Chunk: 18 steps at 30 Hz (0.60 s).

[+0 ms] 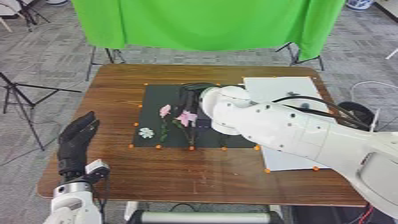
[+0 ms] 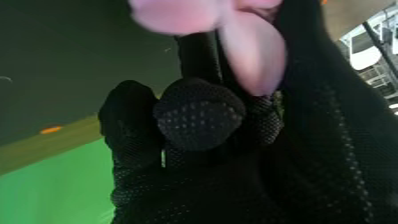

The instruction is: Arrange flowers

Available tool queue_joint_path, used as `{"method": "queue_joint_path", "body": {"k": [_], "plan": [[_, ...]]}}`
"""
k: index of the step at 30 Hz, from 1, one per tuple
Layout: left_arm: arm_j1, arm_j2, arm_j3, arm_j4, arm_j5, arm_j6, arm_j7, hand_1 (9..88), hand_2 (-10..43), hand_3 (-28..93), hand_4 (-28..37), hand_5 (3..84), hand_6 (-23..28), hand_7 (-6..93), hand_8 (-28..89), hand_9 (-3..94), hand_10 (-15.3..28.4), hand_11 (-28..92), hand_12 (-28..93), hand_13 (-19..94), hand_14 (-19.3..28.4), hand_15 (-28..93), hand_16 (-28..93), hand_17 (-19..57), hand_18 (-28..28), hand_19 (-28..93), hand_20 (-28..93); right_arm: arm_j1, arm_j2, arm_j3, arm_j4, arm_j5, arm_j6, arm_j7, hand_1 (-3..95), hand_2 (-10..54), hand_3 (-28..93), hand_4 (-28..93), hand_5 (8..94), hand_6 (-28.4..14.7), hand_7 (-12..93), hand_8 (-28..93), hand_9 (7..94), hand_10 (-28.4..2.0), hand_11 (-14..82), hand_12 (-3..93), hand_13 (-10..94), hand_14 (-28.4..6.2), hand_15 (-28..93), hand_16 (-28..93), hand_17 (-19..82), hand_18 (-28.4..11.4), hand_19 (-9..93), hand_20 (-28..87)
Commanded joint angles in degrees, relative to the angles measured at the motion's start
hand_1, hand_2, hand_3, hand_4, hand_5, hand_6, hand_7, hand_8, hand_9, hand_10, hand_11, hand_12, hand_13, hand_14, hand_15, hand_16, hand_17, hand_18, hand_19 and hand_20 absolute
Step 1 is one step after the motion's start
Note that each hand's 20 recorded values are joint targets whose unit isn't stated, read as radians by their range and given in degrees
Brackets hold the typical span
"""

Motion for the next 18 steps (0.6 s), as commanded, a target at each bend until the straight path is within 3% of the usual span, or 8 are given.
{"method": "queue_joint_path", "body": {"k": [1,7,18], "plan": [[0.81,-2.02,1.53,1.06,0.23,-0.46,-0.6,38.8,-9.5,75,-16.3,48.7,-1.7,26.8,-12,36.4,9.6,26,14,35,12.7,19,-1,13.6,10.5,12,20,0.47,-0.19,0.89,-0.01,1.07,-0.86,-0.14,43.0,-8.5,64,-16,70.1,0.4,19,5,64.7,-14.4,8.9,15.6,88,-2.6,66,26,64,-14.0,93,61],[1.08,-1.95,1.53,0.9,0.14,-0.44,-0.44,38.3,-9.5,75,-16.1,48.6,-1.5,25.5,-11,36.4,10.1,25,14,35,13.0,19,0,13.1,10.6,12,20,0.83,-0.12,1.29,0.23,1.36,-1.54,-0.16,37.3,-6.0,67,-16,65.3,0.1,18,-9,61.3,-15.7,8.3,15.7,87,-3.4,66,26,63,-14.5,93,60],[0.82,-2.13,1.29,1.11,0.47,-0.99,-0.95,38.0,-9.0,73,-14.6,48.6,-0.8,22.2,-10,36.1,10.6,24,14,34,13.8,19,0,12.3,10.8,13,20,1.27,0.4,3.66,0.72,1.71,-1.51,-1.31,32.0,-8.9,67,-14,53.2,0.1,13,-8,51.8,-17.2,6.5,15.4,85,-4.5,66,25,60,-15.3,93,57]]}}
